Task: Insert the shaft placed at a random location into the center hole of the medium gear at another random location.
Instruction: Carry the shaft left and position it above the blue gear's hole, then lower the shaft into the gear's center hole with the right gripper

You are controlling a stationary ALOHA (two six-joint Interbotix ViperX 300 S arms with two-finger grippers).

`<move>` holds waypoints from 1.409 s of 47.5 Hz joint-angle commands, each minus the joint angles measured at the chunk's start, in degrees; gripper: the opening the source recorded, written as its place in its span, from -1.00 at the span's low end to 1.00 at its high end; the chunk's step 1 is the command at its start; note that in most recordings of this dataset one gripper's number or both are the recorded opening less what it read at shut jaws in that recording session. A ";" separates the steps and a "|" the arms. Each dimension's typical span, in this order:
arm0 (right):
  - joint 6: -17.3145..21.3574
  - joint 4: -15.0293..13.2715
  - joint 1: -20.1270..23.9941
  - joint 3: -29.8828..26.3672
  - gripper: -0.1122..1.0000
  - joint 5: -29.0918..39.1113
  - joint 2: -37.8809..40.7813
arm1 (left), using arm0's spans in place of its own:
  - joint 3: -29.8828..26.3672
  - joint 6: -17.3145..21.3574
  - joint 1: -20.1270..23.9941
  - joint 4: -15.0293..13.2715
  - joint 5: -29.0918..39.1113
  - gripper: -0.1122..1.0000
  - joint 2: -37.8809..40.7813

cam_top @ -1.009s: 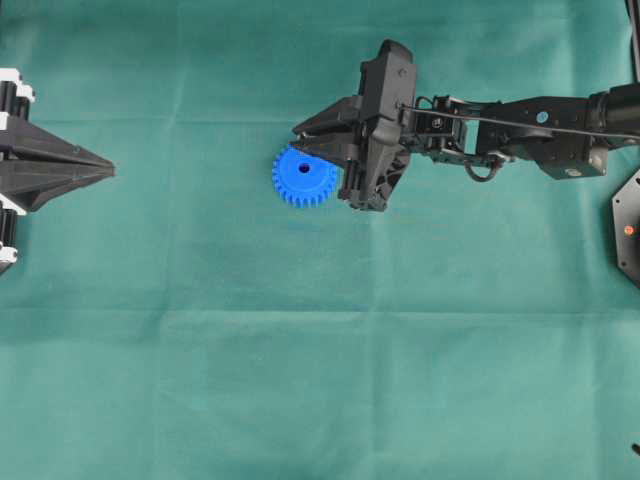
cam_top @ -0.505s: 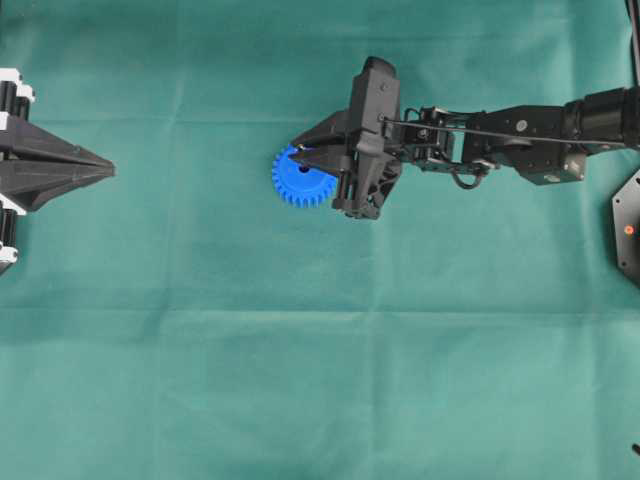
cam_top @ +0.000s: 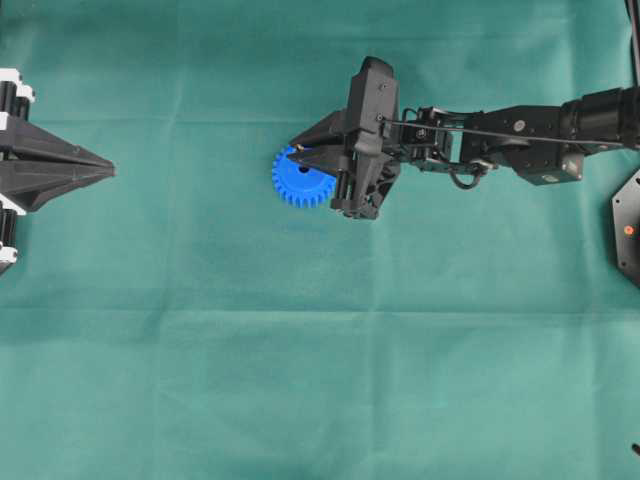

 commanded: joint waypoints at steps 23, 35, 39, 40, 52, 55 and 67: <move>0.70 0.18 0.70 -0.26 -0.56 2.64 -5.98 | -0.97 -0.09 0.09 0.09 -0.35 -0.80 0.44; 0.88 0.18 0.79 -0.44 -0.56 0.62 -2.29 | -0.97 -0.09 0.09 0.09 -0.26 -0.80 0.44; 0.97 0.18 0.79 -0.44 -0.56 -0.35 -1.05 | -0.97 -0.09 0.09 0.09 -0.26 -0.80 0.44; 0.97 0.18 0.79 -0.44 -0.56 -0.62 -0.88 | -0.97 -0.09 0.09 0.09 -0.35 -0.80 0.44; 0.97 0.70 0.79 0.18 -0.56 -1.49 0.18 | -0.97 -0.09 0.09 0.09 -0.26 -0.80 0.44; 0.97 0.79 0.79 0.18 -0.56 -1.58 0.18 | -0.97 -0.09 0.18 0.09 -0.26 -0.80 0.44; 0.97 0.70 0.88 0.44 -0.56 -2.20 0.44 | -0.97 -0.09 0.09 0.09 -0.26 -0.80 0.44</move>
